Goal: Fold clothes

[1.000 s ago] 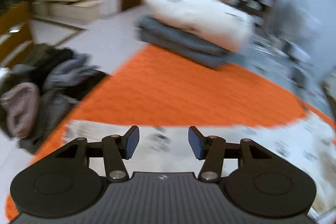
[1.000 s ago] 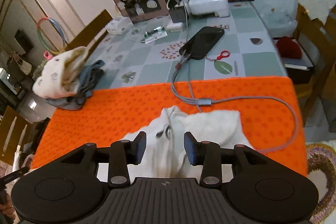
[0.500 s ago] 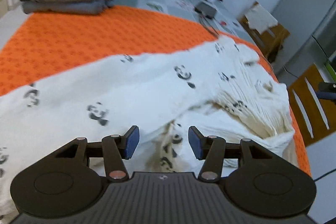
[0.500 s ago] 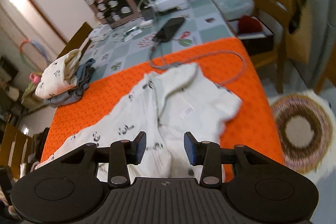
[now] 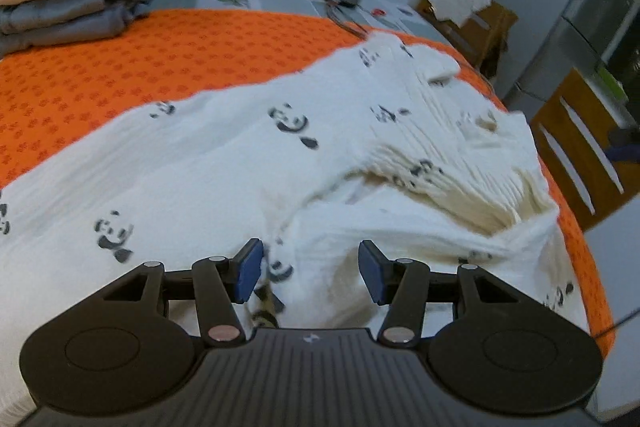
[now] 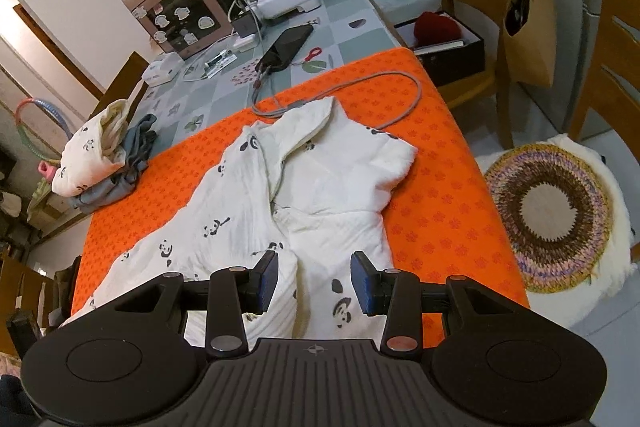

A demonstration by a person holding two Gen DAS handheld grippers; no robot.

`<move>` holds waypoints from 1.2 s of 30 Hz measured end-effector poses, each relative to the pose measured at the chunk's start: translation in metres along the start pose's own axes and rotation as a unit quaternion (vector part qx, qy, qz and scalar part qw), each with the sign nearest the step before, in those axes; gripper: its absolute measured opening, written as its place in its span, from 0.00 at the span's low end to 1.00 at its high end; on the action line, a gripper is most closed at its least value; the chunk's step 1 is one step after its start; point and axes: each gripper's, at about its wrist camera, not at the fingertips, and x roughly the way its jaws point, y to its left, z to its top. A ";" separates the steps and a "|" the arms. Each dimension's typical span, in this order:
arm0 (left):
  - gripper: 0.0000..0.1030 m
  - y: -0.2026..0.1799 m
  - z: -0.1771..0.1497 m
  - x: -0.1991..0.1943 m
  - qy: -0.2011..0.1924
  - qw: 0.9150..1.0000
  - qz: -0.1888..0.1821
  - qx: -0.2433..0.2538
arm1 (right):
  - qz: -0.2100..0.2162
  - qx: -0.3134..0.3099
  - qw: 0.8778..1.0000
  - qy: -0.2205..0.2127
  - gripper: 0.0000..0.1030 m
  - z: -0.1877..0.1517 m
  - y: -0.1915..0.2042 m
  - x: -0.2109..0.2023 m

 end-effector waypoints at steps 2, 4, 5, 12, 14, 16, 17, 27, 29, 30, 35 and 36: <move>0.26 -0.003 -0.002 0.000 0.001 1.000 -0.013 0.006 | 0.003 -0.003 1.000 0.000 0.42 0.002 0.003 0.003; 0.12 -0.004 -0.002 -0.002 -0.003 1.000 -0.021 0.010 | 0.004 -0.007 1.000 0.002 0.42 0.005 0.006 0.007; 0.10 -0.005 -0.001 -0.008 -0.015 0.999 -0.027 0.010 | 0.005 -0.011 1.000 0.004 0.42 0.007 0.007 0.009; 0.09 0.007 0.023 -0.083 -0.103 0.993 -0.046 -0.031 | 0.018 -0.038 0.999 0.016 0.43 0.022 0.023 0.027; 0.09 0.017 0.030 -0.107 -0.128 0.989 -0.036 -0.060 | 0.021 -0.045 0.999 0.020 0.43 0.027 0.027 0.034; 0.09 0.028 0.037 -0.130 -0.151 0.984 -0.023 -0.095 | 0.025 -0.053 0.998 0.026 0.43 0.032 0.032 0.042; 0.09 0.036 0.039 -0.140 -0.162 0.980 -0.013 -0.117 | 0.027 -0.058 0.998 0.029 0.43 0.034 0.035 0.046; 0.09 0.075 0.039 -0.200 -0.214 0.948 0.061 -0.228 | 0.067 -0.119 0.988 0.066 0.43 0.048 0.076 0.096; 0.09 0.075 0.036 -0.202 -0.212 0.947 0.065 -0.232 | 0.080 -0.110 0.987 0.083 0.43 0.047 0.082 0.110; 0.09 0.075 0.034 -0.202 -0.210 0.947 0.066 -0.232 | 0.087 -0.099 0.987 0.093 0.43 0.046 0.084 0.117; 0.09 0.067 0.024 -0.205 -0.202 0.949 0.074 -0.229 | 0.112 -0.008 0.985 0.133 0.43 0.030 0.082 0.147; 0.09 0.065 0.022 -0.203 -0.200 0.950 0.075 -0.227 | 0.113 0.011 0.984 0.139 0.42 0.026 0.080 0.153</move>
